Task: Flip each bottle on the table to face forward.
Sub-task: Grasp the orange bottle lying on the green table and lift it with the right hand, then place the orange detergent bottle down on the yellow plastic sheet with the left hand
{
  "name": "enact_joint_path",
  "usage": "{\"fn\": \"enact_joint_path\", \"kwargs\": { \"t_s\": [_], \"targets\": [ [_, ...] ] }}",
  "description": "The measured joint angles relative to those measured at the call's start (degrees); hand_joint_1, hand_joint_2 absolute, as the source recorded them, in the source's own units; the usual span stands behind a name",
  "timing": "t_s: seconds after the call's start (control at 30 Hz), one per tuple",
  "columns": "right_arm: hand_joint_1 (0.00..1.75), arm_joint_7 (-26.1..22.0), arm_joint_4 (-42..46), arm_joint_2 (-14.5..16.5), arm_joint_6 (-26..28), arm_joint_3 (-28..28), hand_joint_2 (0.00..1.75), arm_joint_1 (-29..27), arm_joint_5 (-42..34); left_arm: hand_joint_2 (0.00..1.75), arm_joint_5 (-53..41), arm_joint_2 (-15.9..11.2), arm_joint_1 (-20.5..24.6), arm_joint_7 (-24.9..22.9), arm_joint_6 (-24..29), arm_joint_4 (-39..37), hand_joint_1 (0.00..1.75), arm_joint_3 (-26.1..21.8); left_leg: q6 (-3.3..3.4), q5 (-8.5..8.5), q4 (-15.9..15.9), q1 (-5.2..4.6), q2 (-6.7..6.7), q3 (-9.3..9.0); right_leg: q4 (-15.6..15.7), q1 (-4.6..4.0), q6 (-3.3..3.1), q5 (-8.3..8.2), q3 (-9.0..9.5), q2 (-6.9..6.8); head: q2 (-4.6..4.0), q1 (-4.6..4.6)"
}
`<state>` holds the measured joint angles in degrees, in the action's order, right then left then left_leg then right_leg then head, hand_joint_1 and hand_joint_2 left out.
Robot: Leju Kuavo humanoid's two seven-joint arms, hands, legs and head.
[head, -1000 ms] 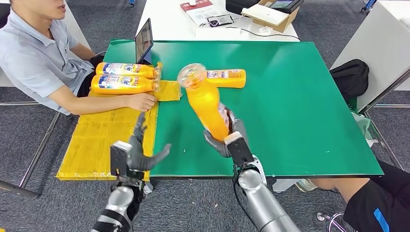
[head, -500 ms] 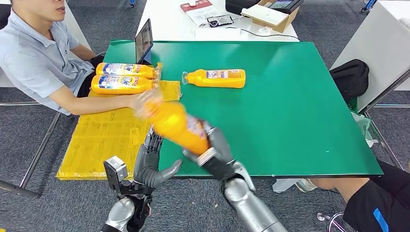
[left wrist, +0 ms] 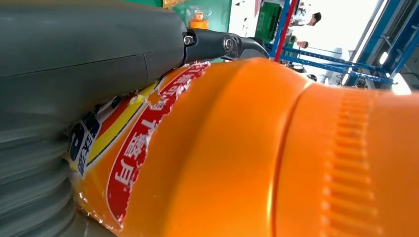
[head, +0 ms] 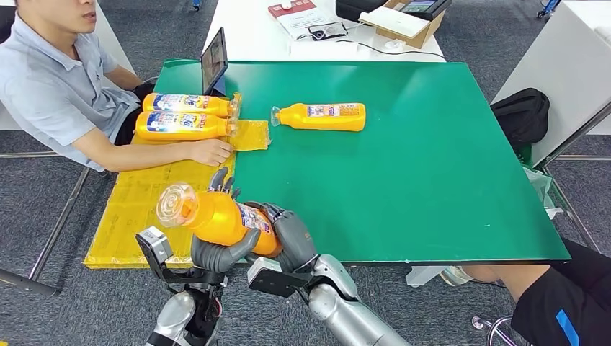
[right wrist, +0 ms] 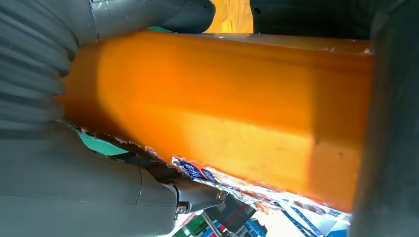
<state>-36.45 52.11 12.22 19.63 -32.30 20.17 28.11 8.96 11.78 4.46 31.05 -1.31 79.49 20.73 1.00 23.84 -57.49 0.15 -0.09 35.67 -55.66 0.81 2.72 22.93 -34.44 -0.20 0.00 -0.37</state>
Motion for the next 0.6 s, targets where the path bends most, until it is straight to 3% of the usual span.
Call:
{"fn": "enact_joint_path", "kwargs": {
  "t_s": [0.03, 0.07, 0.1, 0.2, 0.23, 0.33, 0.6],
  "targets": [
    [1.75, 0.10, -0.12, 0.00, 0.02, -0.17, 1.75, 0.18, -0.07, 1.75, 0.50, -0.05, 0.00, -0.12, -0.63, -0.01, 1.40, -0.08, 0.00, 0.00, 0.00, 0.00, 0.00, 0.00, 0.00, 0.00, 0.00, 0.00, 0.00, 0.00, 0.00, 0.00],
    [1.68, 0.20, -0.22, 0.00, 0.02, -0.31, 1.75, 0.35, -0.16, 1.75, 0.94, -0.13, 0.00, -0.27, -1.30, -0.01, 1.67, -0.16, 0.00, 0.00, 0.00, 0.00, 0.00, 0.00, 0.00, -0.01, 0.00, 0.00, -0.01, 0.00, 0.00, 0.01],
    [1.38, 0.29, -0.32, 0.00, 0.02, -0.44, 1.75, 0.51, -0.24, 1.75, 1.30, -0.23, 0.00, -0.44, -1.92, -0.02, 1.75, -0.26, 0.00, 0.00, 0.00, 0.01, 0.00, 0.00, 0.00, -0.01, 0.00, 0.00, -0.01, 0.00, 0.00, 0.01],
    [0.14, 0.41, -0.52, 0.01, 0.05, -0.90, 1.75, 0.82, -0.74, 1.75, 1.89, -0.53, 0.04, -0.84, -3.20, -0.02, 1.75, -0.50, -0.01, 0.00, 0.00, 0.01, 0.01, 0.00, -0.01, -0.01, -0.01, 0.00, -0.02, 0.00, 0.00, 0.01],
    [0.00, 0.43, -0.55, 0.06, 0.18, -1.05, 1.31, 0.83, -1.03, 1.75, 2.12, -0.57, 0.08, -1.02, -3.58, -0.04, 1.75, -0.60, -0.01, 0.00, 0.00, 0.01, 0.02, 0.00, -0.01, -0.01, -0.01, 0.01, -0.03, 0.00, 0.00, 0.00],
    [0.00, 0.45, -0.48, 0.49, 1.36, -1.27, 0.00, 0.57, -2.23, 1.75, 3.47, -0.57, 0.34, -1.77, -4.79, -0.14, 1.75, -0.81, -0.01, 0.00, 0.01, 0.01, 0.02, 0.01, 0.00, -0.01, -0.01, 0.01, -0.03, 0.00, 0.00, 0.01],
    [0.00, -2.59, 2.55, 0.89, 5.85, -0.96, 0.00, -1.80, -6.74, 1.75, 12.07, -0.33, 1.20, -4.60, -6.32, -1.31, 1.75, -2.47, 0.00, 0.00, 0.00, 0.01, 0.01, 0.01, 0.00, 0.00, -0.01, 0.00, -0.03, 0.01, 0.00, 0.01]
  ]
}}
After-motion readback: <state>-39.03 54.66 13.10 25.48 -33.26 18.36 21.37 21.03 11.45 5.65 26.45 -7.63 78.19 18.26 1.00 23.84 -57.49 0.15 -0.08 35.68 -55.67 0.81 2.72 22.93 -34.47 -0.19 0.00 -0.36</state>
